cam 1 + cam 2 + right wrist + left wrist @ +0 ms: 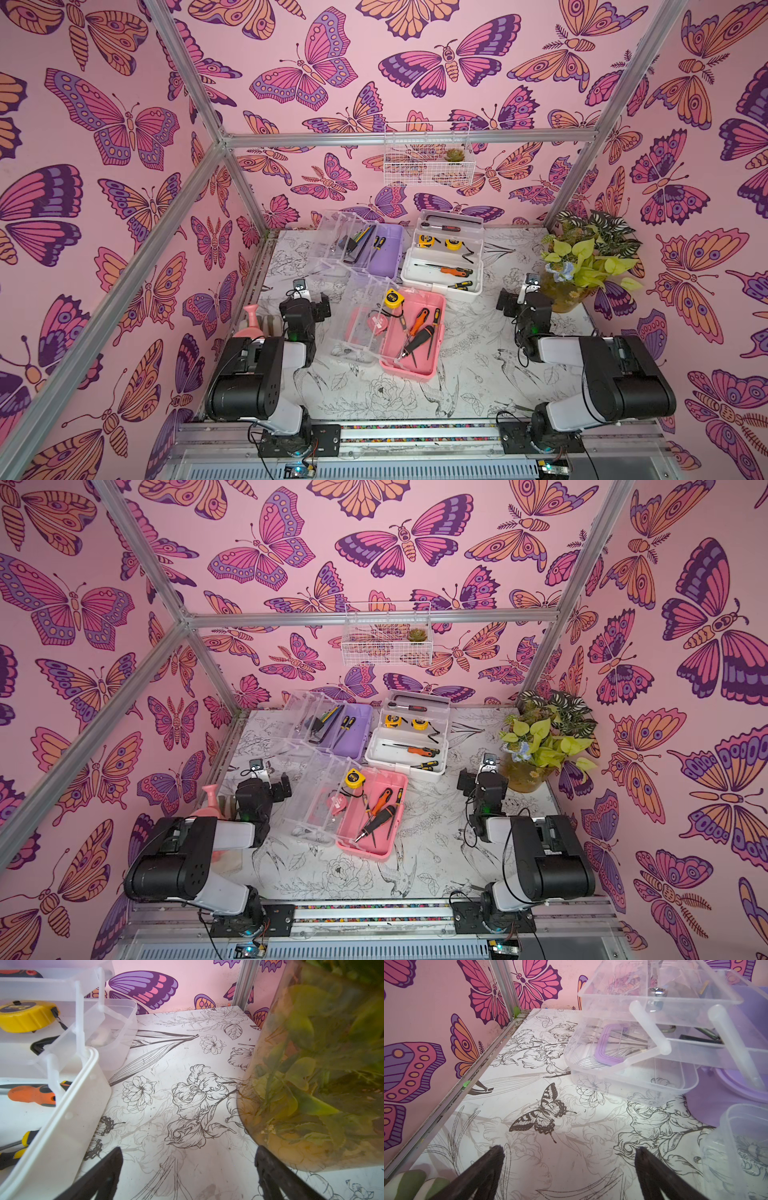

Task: Close toolboxes
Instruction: Move the toolbox to the center of the board.

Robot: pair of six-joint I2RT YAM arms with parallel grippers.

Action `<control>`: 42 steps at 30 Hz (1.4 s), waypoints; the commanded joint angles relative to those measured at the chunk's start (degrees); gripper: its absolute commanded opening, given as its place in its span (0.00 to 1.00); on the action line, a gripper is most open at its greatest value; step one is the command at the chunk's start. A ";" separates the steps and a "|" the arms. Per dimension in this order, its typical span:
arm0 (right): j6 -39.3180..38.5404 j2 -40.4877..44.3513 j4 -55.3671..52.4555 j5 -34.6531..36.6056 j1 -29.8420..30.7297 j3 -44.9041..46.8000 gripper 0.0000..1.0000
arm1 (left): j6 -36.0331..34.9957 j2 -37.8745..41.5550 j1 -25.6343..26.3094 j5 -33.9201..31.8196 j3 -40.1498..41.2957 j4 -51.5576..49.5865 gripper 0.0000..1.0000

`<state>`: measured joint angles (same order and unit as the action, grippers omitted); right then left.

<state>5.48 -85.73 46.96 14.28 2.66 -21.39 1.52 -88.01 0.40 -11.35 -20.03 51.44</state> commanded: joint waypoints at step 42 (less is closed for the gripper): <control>42.84 -10.67 -76.88 -21.15 27.50 -48.58 0.54 | 6.99 14.48 3.97 6.17 -14.60 -32.15 1.00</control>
<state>44.16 -94.26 -32.01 -4.43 29.80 -68.10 8.01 -73.97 4.86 -6.70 -35.68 18.94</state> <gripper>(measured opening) 0.541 0.998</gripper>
